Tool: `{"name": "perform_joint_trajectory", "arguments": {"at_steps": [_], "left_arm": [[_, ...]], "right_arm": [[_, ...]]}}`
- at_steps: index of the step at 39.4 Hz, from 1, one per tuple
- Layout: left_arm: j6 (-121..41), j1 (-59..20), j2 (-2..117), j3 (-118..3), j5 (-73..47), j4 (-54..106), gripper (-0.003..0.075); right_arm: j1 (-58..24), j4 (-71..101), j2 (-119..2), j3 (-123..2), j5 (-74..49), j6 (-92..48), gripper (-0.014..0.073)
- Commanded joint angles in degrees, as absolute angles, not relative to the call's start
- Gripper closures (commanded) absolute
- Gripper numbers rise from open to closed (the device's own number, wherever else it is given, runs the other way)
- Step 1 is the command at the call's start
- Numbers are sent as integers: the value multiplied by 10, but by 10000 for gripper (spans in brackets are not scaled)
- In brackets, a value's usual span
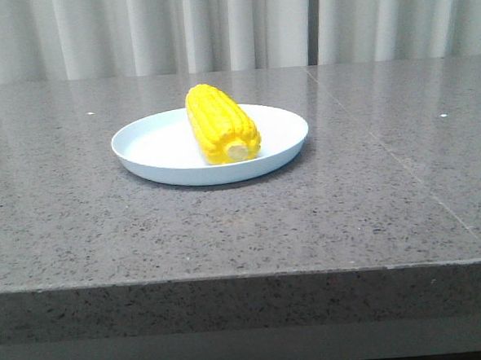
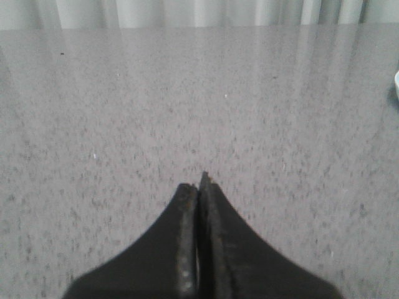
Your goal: Place corn on plate with both arms
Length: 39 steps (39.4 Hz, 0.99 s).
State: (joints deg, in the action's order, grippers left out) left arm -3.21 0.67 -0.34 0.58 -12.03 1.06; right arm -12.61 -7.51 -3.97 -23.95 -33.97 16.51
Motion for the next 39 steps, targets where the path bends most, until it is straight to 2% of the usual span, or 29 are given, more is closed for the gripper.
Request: {"name": "perform_joint_trajectory", "arguments": {"at_steps": [1, 39], "left_arm": [[-34, 7, -13, 18, -72, 16, 741], [-34, 7, -13, 19, -66, 16, 741]], "right_arm": [[-122, -86, -46, -253, -294, 160, 653], [-122, -86, -46, -253, -294, 160, 653]]}}
